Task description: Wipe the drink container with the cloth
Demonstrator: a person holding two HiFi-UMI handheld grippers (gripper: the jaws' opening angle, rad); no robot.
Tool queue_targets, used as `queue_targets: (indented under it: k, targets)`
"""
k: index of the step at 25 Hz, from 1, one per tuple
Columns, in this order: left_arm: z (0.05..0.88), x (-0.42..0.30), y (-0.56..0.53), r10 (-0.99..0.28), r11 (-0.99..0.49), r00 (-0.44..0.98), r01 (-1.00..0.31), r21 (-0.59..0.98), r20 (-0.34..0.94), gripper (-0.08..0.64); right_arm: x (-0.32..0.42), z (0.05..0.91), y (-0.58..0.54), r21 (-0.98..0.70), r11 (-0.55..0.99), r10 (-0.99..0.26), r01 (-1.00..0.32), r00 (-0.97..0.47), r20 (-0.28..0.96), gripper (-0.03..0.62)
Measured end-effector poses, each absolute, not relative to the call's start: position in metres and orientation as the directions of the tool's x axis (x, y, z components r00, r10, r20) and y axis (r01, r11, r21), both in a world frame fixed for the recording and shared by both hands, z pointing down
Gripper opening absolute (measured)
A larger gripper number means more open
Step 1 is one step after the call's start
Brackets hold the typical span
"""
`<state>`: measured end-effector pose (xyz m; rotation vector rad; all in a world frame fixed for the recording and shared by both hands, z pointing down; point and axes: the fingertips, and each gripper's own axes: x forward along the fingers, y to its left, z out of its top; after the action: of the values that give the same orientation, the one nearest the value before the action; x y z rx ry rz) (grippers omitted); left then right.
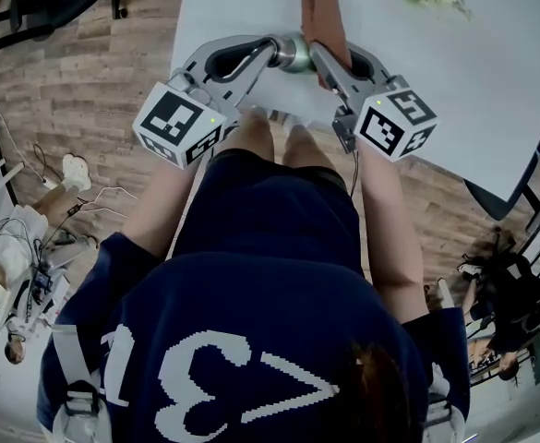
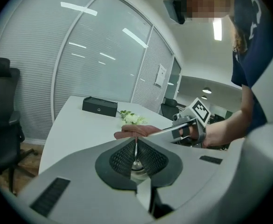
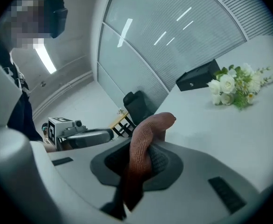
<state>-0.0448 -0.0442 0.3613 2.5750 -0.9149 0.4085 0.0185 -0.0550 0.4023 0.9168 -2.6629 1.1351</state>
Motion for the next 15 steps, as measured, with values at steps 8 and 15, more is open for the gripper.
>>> queue_targets:
  k: [8,15]
  targets:
    - [0.365,-0.053,-0.051,-0.573,-0.598,0.727,-0.686,0.414,0.378,0.025,0.010,0.394,-0.052,-0.466,0.617,-0.567,-0.635,-0.769,0.296,0.063]
    - [0.363,-0.047,-0.053,-0.601,-0.476,0.723,-0.665,0.575,0.340,0.025,0.067,0.447,-0.050,-0.422,0.464,-0.665,-0.779,-0.621,0.416,0.063]
